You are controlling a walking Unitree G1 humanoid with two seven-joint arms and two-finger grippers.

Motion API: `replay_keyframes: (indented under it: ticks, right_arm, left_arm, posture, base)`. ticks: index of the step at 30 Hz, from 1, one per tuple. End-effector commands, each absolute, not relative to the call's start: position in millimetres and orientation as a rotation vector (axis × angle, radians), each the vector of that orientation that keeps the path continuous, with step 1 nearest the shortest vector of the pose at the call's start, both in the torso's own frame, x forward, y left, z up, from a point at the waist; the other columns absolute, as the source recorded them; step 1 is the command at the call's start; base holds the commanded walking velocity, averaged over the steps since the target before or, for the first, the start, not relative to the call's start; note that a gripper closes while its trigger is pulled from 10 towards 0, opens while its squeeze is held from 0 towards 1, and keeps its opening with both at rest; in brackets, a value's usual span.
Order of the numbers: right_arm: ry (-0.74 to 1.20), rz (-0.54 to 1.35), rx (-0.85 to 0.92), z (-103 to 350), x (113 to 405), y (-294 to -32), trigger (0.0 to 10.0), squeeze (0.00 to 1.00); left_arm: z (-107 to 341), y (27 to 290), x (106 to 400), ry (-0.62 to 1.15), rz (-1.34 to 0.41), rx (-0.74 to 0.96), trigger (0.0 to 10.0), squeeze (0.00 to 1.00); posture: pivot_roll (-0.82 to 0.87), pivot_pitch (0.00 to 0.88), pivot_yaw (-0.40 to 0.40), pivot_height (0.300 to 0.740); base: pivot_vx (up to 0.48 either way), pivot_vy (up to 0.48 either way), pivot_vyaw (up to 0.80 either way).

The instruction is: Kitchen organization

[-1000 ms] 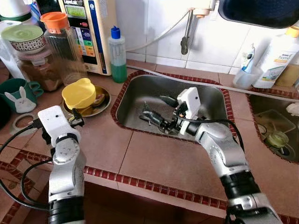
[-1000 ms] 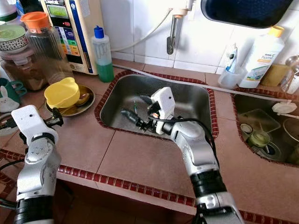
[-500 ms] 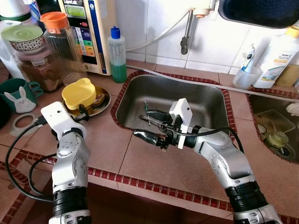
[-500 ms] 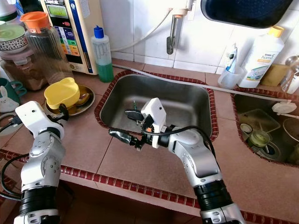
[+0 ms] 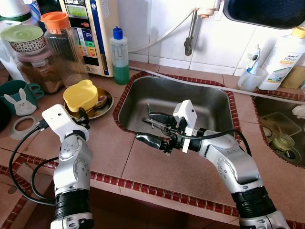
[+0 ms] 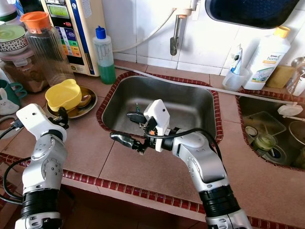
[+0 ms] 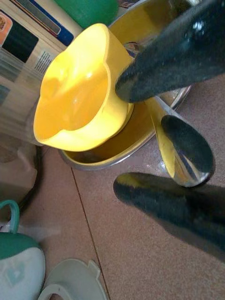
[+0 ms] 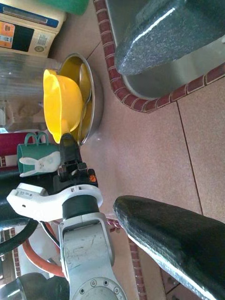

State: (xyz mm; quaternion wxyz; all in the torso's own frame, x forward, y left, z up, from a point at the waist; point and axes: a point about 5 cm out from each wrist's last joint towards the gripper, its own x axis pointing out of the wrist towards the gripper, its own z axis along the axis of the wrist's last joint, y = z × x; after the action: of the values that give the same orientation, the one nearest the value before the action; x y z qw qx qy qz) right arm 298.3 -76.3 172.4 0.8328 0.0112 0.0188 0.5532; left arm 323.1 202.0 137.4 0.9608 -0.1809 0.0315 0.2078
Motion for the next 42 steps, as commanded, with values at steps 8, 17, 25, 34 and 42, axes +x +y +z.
replay_keyframes:
  ticks: [8,17,25,34,42]
  right_arm:
    - [0.029,1.183,0.005,177,296,-74,10.0,0.82]
    - [0.026,1.177,0.001,176,298,-74,10.0,0.69]
    - [0.021,1.178,-0.004,177,299,-74,10.0,0.54]
    - [0.012,1.177,-0.012,179,301,-72,10.0,0.31]
    - [0.015,1.177,-0.015,178,301,-73,10.0,0.19]
  left_arm:
    - [145,205,323,0.032,0.442,-0.367,0.0,0.0]
    - [150,216,315,0.008,0.512,-0.329,0.0,0.0]
    - [155,221,305,-0.008,0.541,-0.311,0.0,0.0]
    - [159,217,300,-0.038,0.523,-0.318,10.0,1.0]
    - [156,209,291,-0.058,0.46,-0.339,10.0,1.0]
  posture:
    - [0.13,0.053,0.012,0.74]
    - [0.13,0.053,0.015,0.74]
    - [0.14,0.052,0.011,0.74]
    - [0.14,0.049,0.009,0.74]
    - [0.14,0.05,0.005,0.74]
  base:
    - [0.0,0.0,0.0]
    - [0.0,0.0,0.0]
    - [0.0,0.0,0.0]
    - [0.0,0.0,0.0]
    - [0.0,0.0,0.0]
